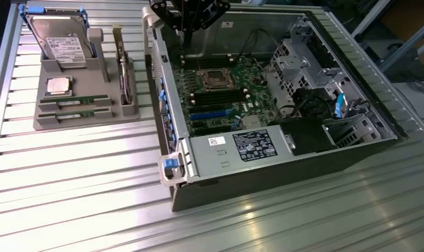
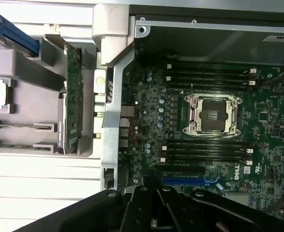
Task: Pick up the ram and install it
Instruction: 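Reach for the ram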
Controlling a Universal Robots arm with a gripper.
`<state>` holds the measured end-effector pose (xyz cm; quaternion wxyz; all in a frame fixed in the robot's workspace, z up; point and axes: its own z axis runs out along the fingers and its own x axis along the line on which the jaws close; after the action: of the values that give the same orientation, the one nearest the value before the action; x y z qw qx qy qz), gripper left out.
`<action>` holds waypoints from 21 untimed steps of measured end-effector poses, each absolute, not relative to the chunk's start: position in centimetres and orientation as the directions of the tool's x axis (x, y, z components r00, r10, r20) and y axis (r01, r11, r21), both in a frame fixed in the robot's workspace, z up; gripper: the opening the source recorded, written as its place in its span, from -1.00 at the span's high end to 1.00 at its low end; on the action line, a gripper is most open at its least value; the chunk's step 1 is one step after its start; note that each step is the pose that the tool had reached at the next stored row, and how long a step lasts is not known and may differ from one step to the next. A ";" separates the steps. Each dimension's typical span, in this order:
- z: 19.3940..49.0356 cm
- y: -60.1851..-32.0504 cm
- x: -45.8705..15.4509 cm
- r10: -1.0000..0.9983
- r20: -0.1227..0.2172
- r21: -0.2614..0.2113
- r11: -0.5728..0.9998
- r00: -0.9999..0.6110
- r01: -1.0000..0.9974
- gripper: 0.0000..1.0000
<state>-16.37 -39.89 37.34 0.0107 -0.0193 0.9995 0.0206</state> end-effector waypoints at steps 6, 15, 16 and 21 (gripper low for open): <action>37.3 -39.9 -16.6 -0.038 -0.022 0.041 0.998 -0.999 -0.039 0.79; 37.3 -39.9 -17.0 -0.038 -0.022 0.041 0.998 -0.999 -0.039 0.79; 37.3 -39.9 -17.0 -0.038 -0.022 0.041 0.998 -0.999 -0.039 0.79; 37.3 -39.9 -17.2 -0.038 -0.022 0.041 0.998 -0.999 -0.039 0.79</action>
<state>-17.20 -39.89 37.34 0.0107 -0.0192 0.9995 0.0206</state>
